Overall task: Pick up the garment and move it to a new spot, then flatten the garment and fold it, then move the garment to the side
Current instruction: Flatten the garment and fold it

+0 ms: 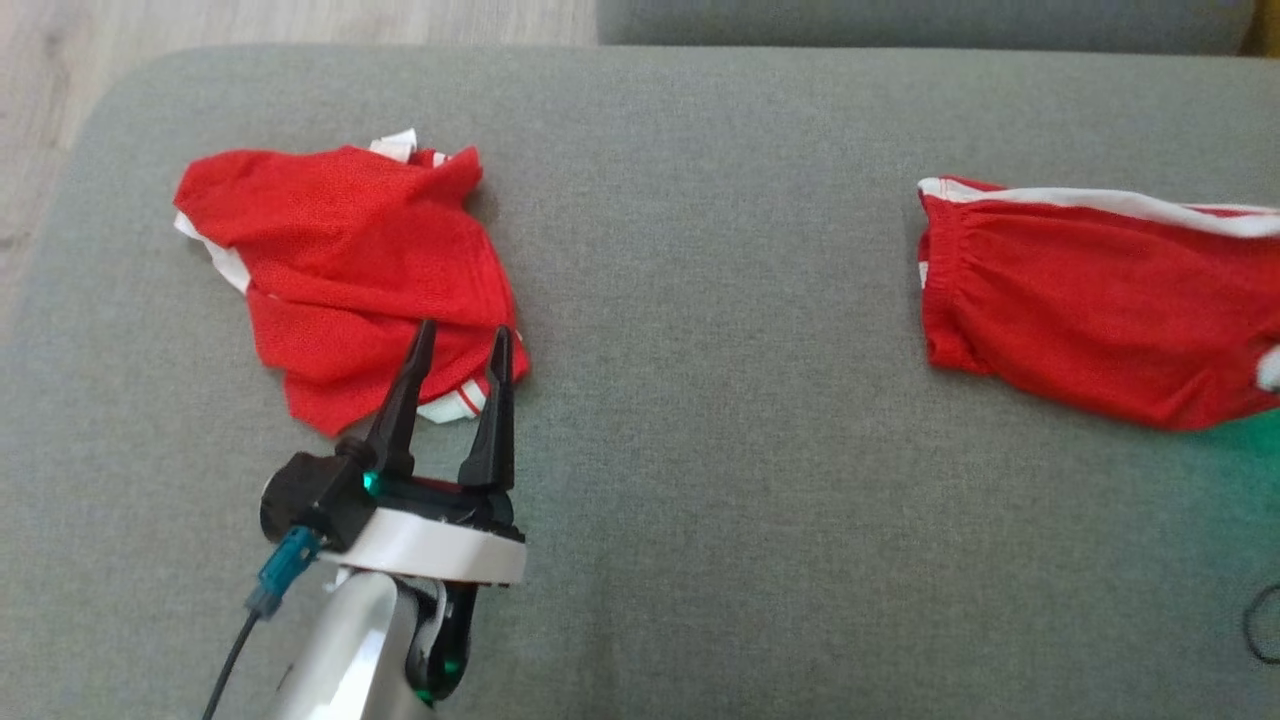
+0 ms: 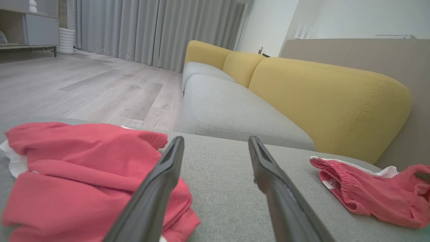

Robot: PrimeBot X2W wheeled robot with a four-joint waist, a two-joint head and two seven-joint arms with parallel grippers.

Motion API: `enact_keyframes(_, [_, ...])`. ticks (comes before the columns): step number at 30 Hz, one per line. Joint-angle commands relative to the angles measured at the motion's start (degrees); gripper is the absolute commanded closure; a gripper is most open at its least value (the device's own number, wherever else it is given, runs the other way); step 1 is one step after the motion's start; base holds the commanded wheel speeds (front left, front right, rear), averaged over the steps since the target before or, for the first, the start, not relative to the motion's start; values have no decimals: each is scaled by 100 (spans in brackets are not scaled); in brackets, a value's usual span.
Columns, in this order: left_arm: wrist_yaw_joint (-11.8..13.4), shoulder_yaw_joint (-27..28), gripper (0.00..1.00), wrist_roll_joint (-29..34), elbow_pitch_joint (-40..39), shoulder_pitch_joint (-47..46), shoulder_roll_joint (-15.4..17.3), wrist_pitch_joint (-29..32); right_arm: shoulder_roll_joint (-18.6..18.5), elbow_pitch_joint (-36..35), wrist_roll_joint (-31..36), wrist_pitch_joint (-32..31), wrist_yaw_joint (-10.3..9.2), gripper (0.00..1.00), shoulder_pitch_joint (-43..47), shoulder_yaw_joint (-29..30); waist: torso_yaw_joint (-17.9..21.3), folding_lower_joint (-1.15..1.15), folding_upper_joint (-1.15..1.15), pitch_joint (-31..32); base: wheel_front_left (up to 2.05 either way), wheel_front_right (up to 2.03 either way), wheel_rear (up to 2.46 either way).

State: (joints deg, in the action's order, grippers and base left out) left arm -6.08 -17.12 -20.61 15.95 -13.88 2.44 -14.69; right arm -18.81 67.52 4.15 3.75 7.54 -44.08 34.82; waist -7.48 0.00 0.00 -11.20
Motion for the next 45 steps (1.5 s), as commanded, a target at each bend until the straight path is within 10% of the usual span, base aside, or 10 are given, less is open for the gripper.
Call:
enact_keyframes(1, [-25, 211, 0, 39, -144, -47, 44, -30, -3, -199, -8, 101, -5, 100, -211, -165, -15, 0, 0, 74, 0, 0, 0])
enact_keyframes(16, [10, 331, 0, 151, -294, 250, 43, -30, 1221, -1349, -2148, 595, -5, 100, -2, -3016, -158, 0, 0, 614, 0, 0, 0])
enact_keyframes(38, [37, 263, 0, 117, -262, 326, 43, -30, 428, -1419, -3318, -624, -5, 100, 1046, -6139, -385, 0, 0, 591, 0, 0, 0])
enact_keyframes(39, [38, 268, 0, 119, -257, 329, 43, -30, 415, -1401, -3336, -735, -5, 75, 1064, -6290, -361, 0, 0, 608, 0, 0, 0])
enact_keyframes(40, [37, 270, 0, 122, -253, 330, 43, -30, 392, -1404, -3365, -750, -5, 0, 1063, -6379, -334, 0, 0, 622, 0, 0, 0])
enact_keyframes(45, [36, 292, 0, 129, -242, 332, 43, -30, 376, -1533, -3645, -519, -5, 0, 991, -6425, -189, 0, 0, 707, 0, 0, 0])
